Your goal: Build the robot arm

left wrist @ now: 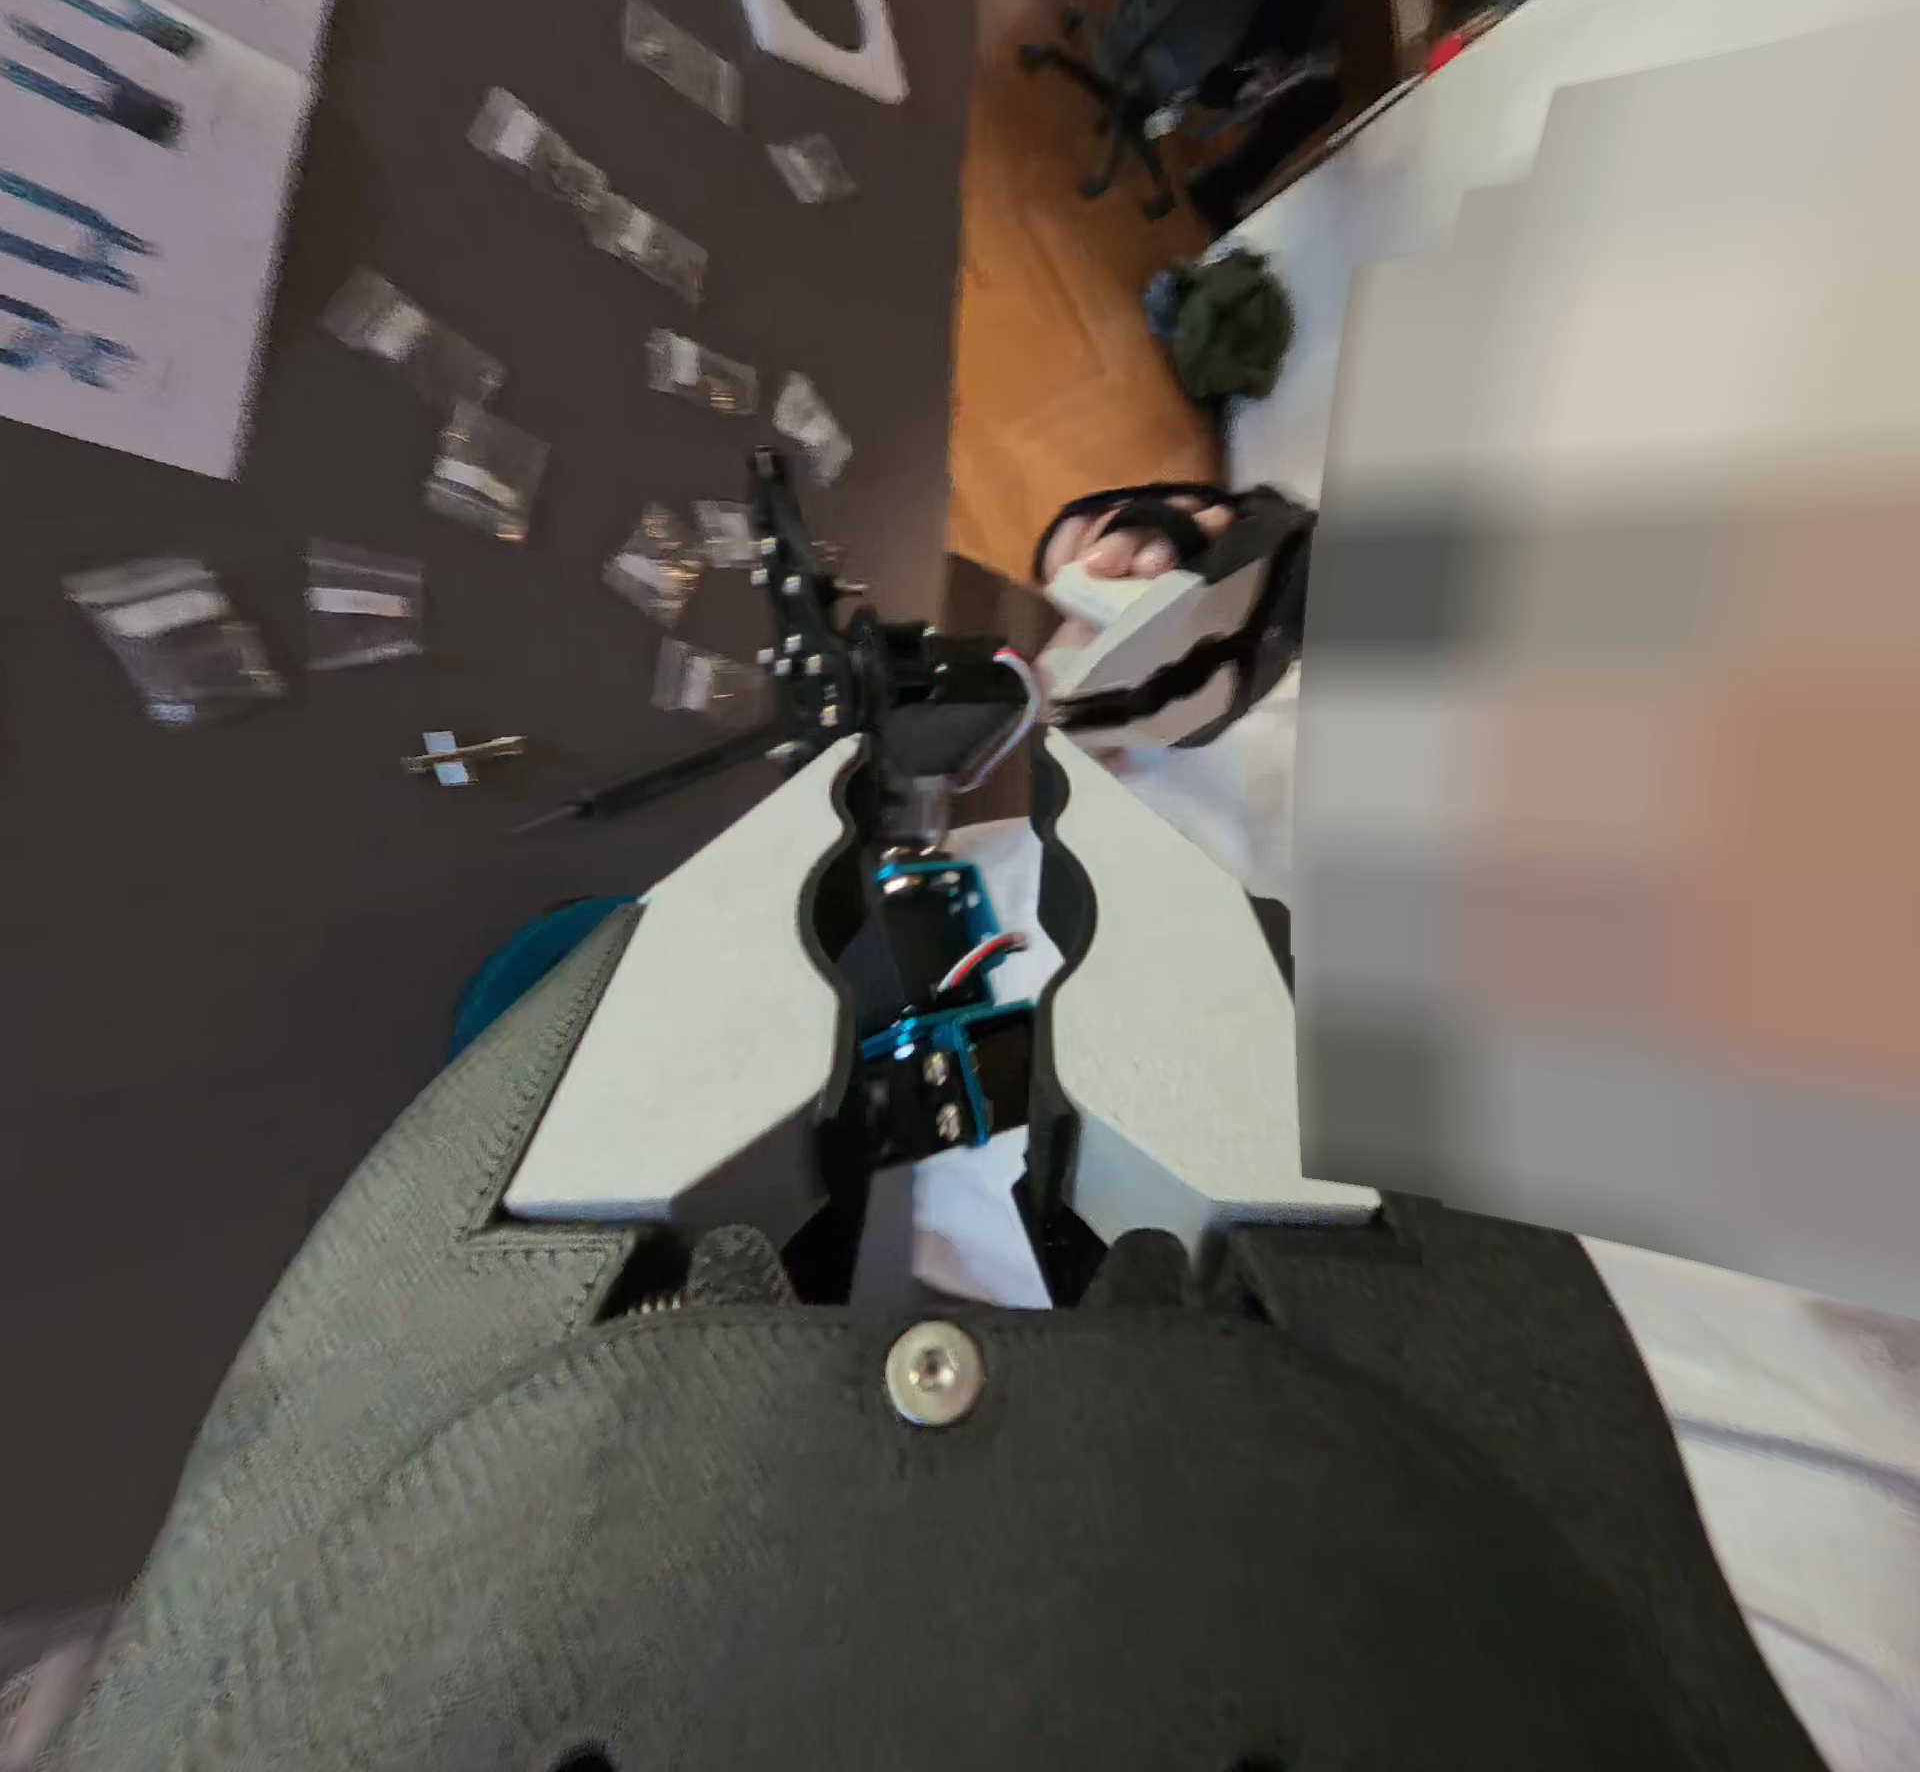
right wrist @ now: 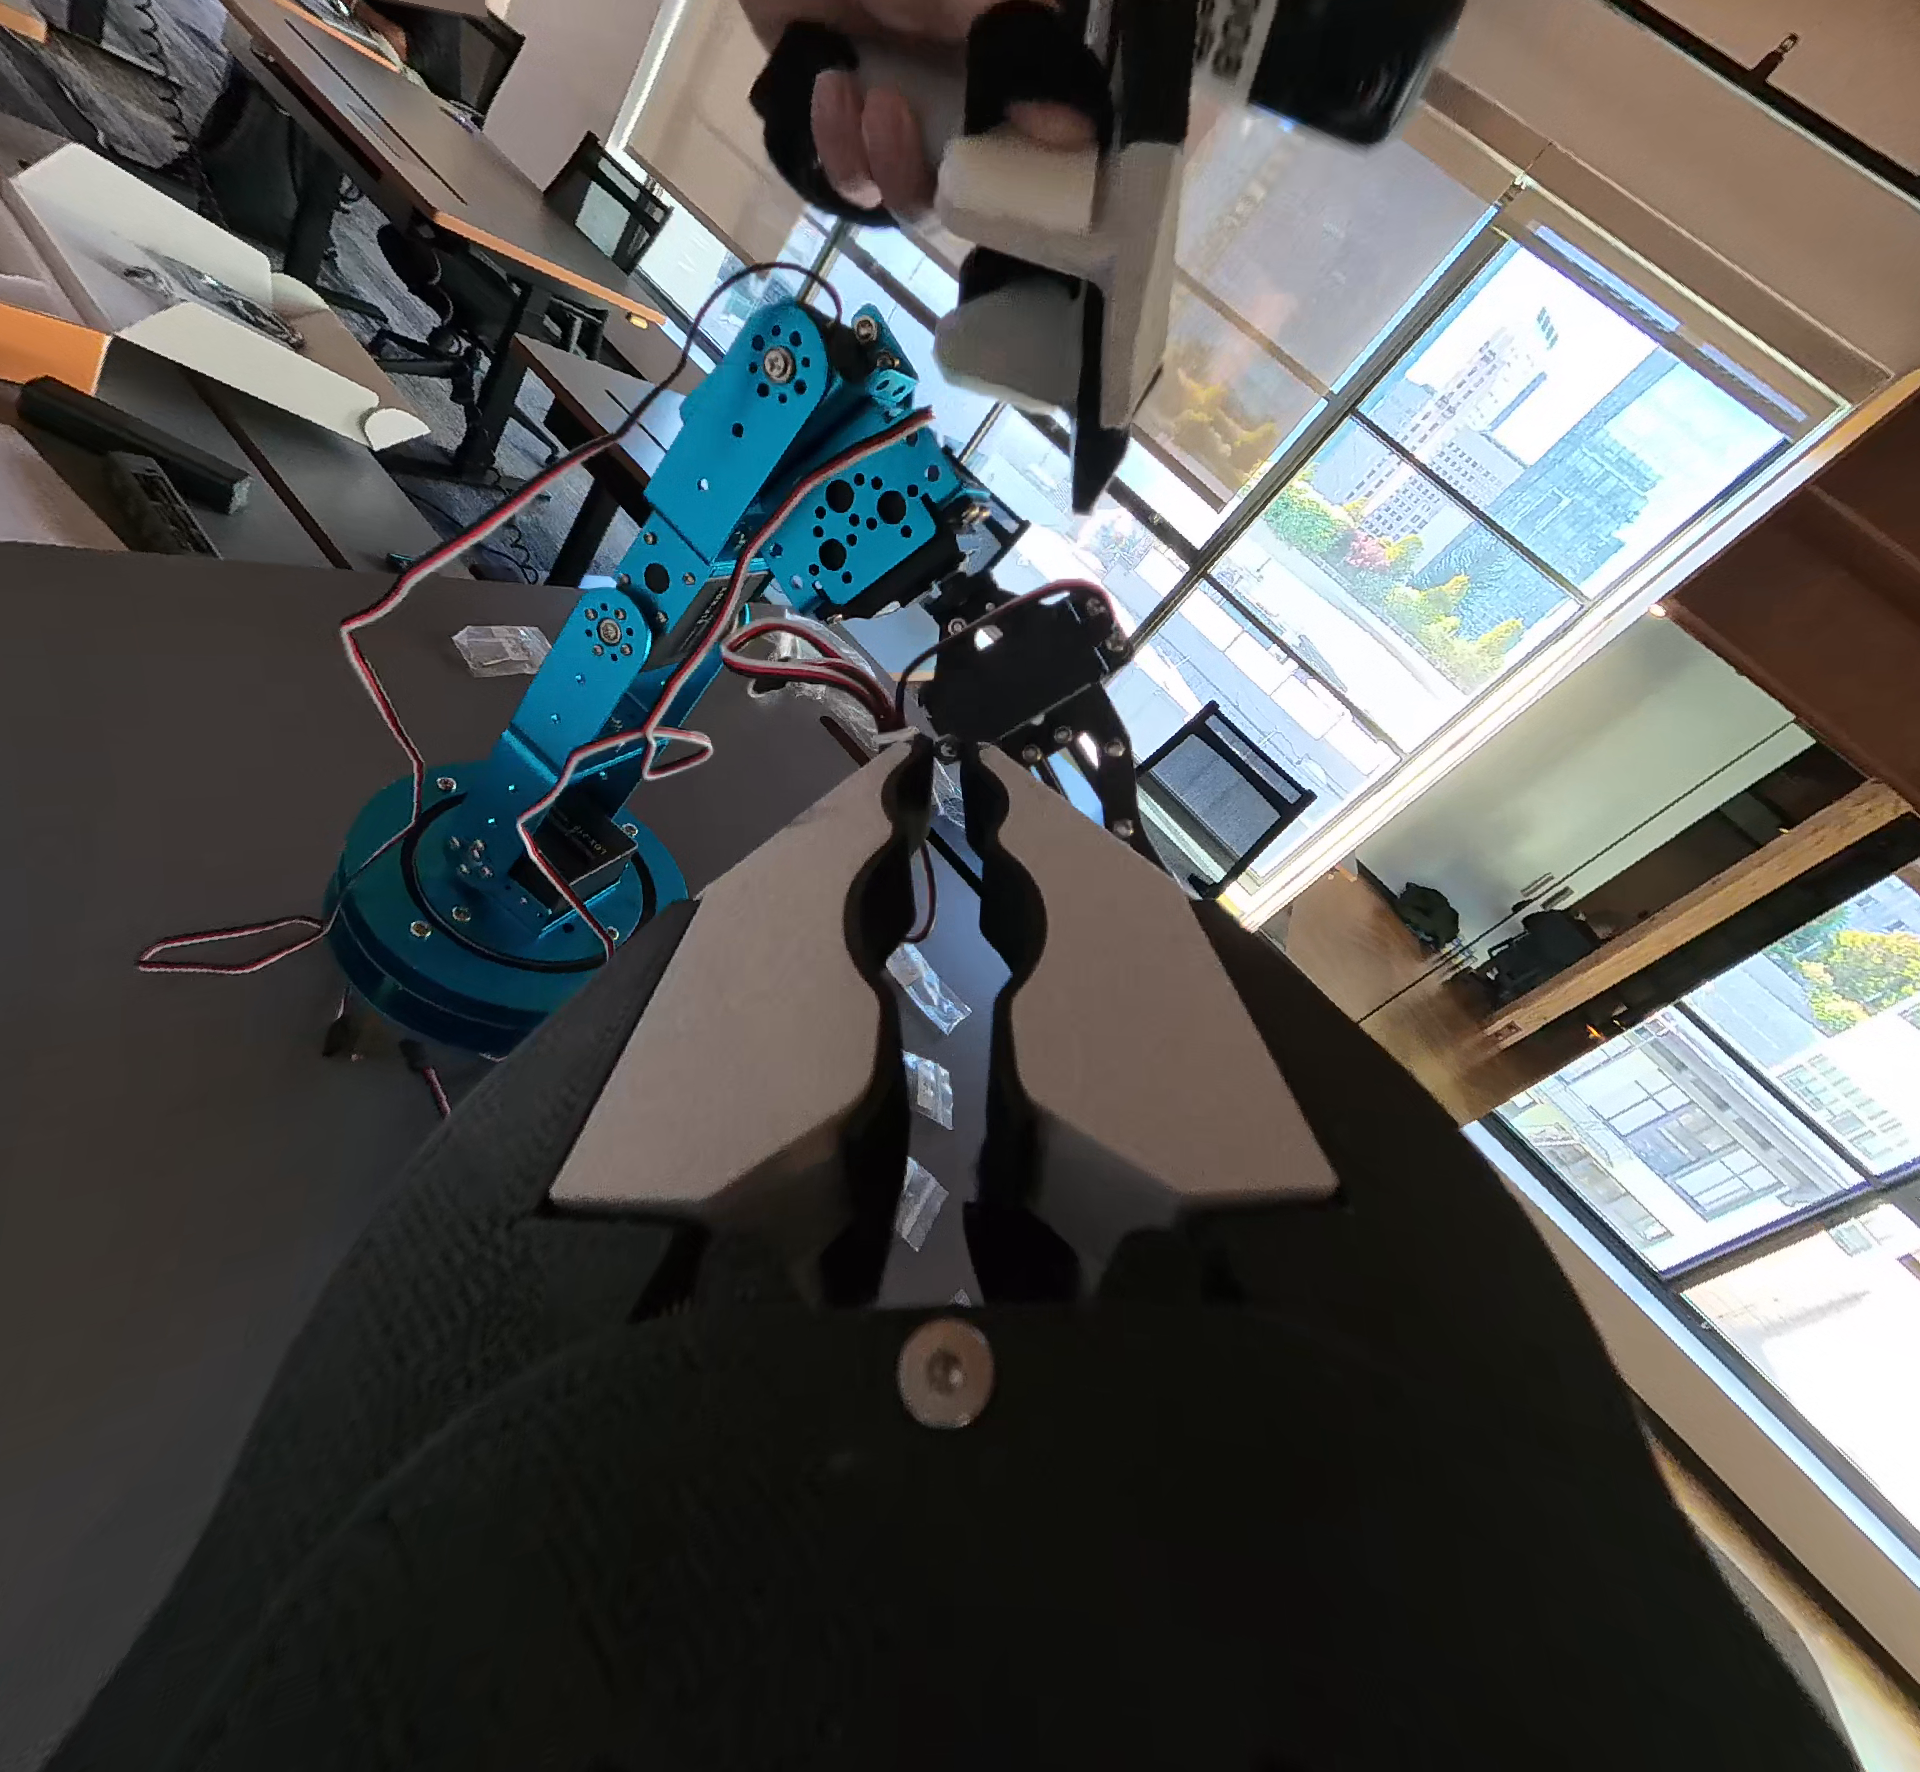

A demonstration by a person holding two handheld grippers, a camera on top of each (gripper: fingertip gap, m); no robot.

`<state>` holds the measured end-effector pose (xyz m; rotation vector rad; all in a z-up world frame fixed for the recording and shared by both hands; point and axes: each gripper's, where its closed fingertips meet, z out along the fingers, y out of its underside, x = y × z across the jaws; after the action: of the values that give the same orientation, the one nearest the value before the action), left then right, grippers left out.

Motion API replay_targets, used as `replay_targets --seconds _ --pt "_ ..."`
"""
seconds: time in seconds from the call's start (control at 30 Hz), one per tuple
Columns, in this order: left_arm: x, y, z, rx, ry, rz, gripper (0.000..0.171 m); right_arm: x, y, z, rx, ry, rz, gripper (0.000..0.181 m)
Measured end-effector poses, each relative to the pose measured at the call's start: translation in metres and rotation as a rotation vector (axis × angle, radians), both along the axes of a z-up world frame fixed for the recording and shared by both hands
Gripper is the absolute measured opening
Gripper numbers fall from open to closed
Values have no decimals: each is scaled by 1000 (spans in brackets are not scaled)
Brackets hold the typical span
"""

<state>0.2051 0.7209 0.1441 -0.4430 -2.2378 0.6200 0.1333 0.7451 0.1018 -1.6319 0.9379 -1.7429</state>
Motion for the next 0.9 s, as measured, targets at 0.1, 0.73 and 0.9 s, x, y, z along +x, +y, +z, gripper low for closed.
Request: replay_targets --seconds 0.1,0.73,0.9 --pt "11 1 -7 -79 -273 10 40 -2 -1 -1 15 -5 13 3" --pt "10 16 -11 -67 -482 52 38 -14 -17 -35 85 77 41 3" --pt "11 52 -1 -175 -373 146 38 -30 -29 -124 265 388 58 3"
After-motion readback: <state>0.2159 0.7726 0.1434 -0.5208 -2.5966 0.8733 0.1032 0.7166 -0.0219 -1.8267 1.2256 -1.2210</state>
